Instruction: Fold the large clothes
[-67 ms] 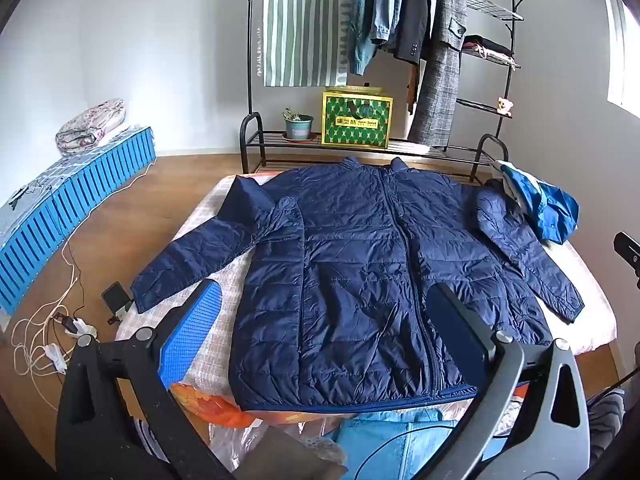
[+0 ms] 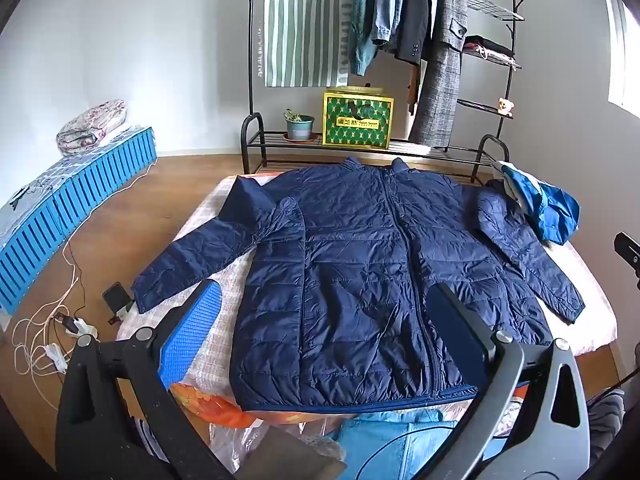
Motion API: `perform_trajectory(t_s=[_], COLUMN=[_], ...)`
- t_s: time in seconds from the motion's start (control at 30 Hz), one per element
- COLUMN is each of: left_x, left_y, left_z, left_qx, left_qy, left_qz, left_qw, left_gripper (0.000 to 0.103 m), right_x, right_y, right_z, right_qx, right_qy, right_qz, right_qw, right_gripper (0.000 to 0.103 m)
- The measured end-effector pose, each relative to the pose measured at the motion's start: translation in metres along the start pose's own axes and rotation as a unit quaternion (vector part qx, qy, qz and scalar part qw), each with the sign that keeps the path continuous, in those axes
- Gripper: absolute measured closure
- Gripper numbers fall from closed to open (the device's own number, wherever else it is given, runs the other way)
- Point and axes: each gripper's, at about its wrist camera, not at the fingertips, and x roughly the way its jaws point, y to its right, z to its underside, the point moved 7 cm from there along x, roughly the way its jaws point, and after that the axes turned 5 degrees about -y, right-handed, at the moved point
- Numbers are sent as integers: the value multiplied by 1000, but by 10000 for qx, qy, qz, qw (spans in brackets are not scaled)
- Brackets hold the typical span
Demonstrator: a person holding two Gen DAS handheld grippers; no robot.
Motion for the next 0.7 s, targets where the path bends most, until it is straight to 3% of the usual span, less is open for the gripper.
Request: perform_trajectory(t_s=[0.7], left_x=[-6], left_y=[-6], left_z=[-9], left_qx=[-5], left_qy=[109], left_qz=[-69], left_qw=[9999], left_gripper=[0], right_x=[-1], right_y=[3], right_z=[1], right_qx=[-10], right_qy=[24], right_qz=[0], right_qw=[10000], right_gripper=[0])
